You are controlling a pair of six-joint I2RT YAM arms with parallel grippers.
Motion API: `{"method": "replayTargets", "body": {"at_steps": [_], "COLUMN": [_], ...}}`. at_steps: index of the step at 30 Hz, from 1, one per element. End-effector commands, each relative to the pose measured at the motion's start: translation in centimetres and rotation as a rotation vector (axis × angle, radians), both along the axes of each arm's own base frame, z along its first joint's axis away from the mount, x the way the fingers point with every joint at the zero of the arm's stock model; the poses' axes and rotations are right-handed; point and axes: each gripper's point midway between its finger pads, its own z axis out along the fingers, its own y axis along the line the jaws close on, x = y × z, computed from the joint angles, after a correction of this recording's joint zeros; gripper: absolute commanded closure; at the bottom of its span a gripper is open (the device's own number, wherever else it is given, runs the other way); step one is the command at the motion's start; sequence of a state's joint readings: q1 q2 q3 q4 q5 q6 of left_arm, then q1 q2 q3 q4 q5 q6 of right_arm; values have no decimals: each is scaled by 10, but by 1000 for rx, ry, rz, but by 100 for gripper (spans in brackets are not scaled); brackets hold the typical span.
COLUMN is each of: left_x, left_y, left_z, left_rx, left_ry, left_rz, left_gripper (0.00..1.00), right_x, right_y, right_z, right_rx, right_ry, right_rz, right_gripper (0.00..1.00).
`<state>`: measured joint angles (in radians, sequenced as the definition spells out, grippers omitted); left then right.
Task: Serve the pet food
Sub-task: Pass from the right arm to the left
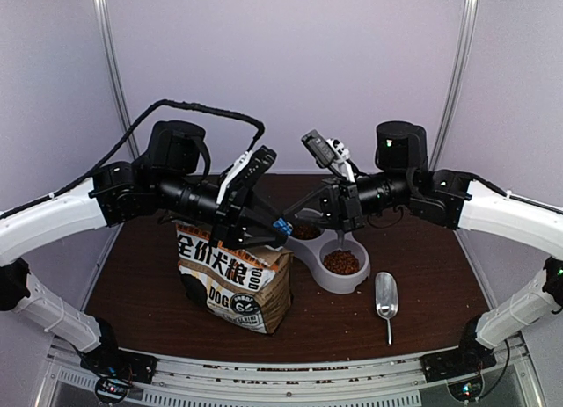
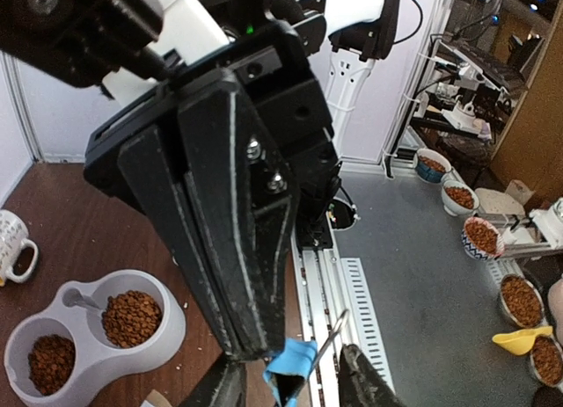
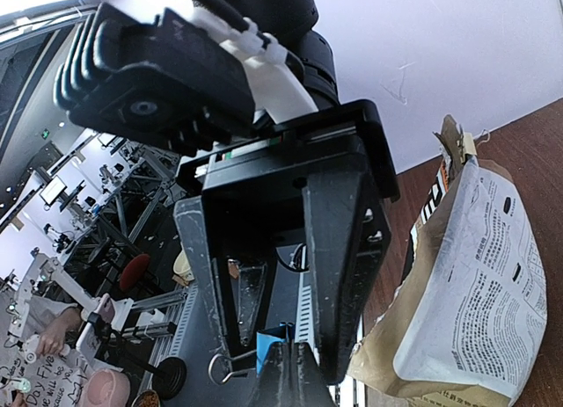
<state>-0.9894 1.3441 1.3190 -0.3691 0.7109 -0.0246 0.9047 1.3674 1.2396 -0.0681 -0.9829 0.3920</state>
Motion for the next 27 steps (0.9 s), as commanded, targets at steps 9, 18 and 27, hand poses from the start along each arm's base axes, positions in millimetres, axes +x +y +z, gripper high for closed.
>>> {"method": "replayTargets", "body": {"at_steps": [9, 18, 27], "left_x": [-6, -7, 0], "left_y": [-3, -5, -3], "left_z": [15, 10, -1], "left_rx": [-46, -47, -19], "left_ry": [-18, 9, 17], "left_rz": [-44, -53, -2], "left_gripper": [86, 93, 95], "right_x": [-7, -2, 12], "right_y": [1, 0, -13], "right_z": [8, 5, 19], "right_rx": [12, 3, 51], "right_ry": [-21, -40, -80], "right_rz": [29, 0, -112], "right_gripper": [100, 87, 48]}}
